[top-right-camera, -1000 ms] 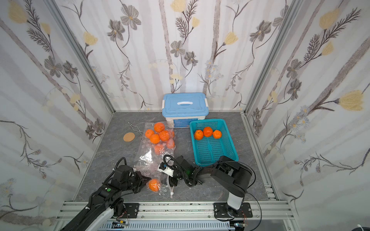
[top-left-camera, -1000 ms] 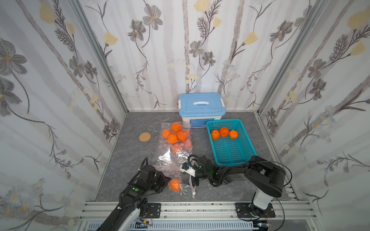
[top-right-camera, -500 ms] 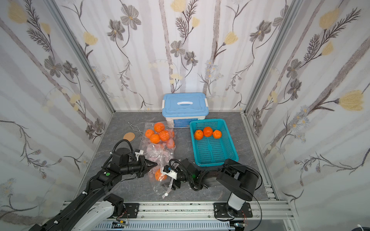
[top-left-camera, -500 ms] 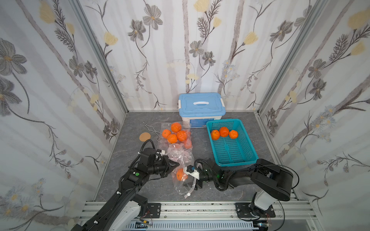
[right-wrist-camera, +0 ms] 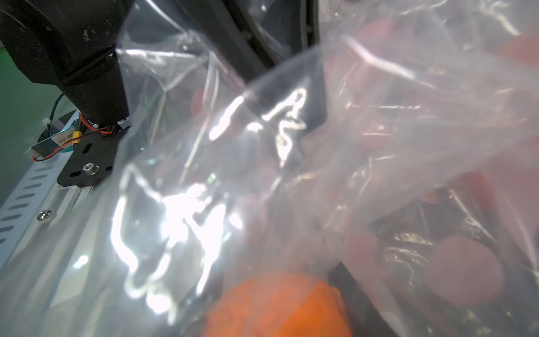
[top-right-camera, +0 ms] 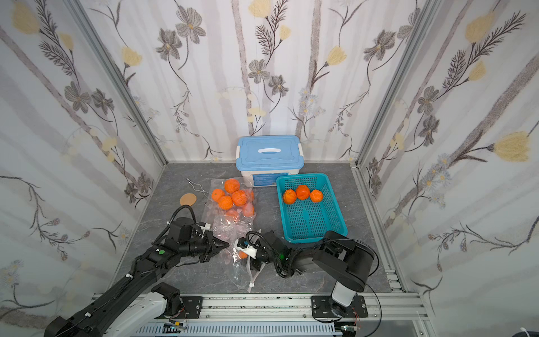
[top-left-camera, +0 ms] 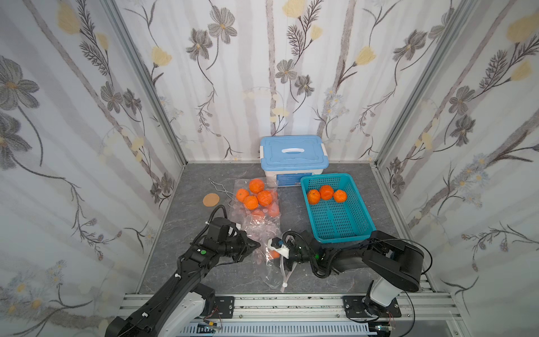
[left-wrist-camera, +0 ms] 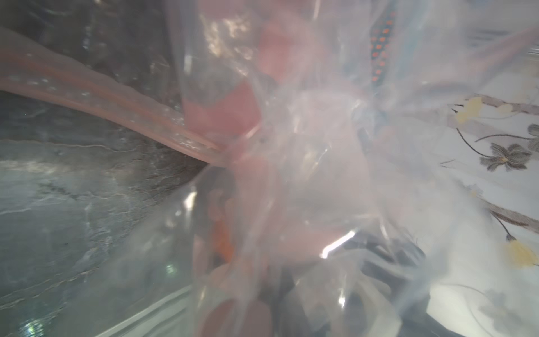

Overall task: Open the zip-top bag and take out the orange
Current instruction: Pick up the orange from the zipper food storage bag, then place the orange in the basket.

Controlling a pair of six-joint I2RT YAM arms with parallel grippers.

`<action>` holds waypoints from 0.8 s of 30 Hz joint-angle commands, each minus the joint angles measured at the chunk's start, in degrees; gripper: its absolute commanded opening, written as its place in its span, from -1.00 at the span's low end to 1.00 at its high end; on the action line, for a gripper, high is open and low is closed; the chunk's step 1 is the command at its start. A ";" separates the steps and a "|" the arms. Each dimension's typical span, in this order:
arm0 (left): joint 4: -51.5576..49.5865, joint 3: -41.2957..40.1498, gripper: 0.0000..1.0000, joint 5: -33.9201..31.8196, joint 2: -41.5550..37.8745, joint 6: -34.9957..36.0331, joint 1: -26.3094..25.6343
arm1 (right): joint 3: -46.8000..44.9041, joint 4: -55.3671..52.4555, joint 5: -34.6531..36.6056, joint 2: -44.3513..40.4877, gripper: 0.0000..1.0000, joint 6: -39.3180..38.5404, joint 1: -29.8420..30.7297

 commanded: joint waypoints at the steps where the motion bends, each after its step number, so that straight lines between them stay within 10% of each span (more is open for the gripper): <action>1: -4.67 -1.78 -1.00 -11.17 -0.16 1.74 1.32 | 1.26 -4.82 -0.60 -1.70 0.04 0.45 -0.33; 14: -8.86 -6.74 -1.00 -24.49 -4.19 4.20 10.92 | -0.29 -25.58 -0.27 -18.49 -0.05 0.41 -6.28; 24: -7.64 -8.24 -1.00 -21.95 -5.45 4.78 12.09 | -0.86 -26.90 6.32 -35.52 -0.04 11.67 -25.69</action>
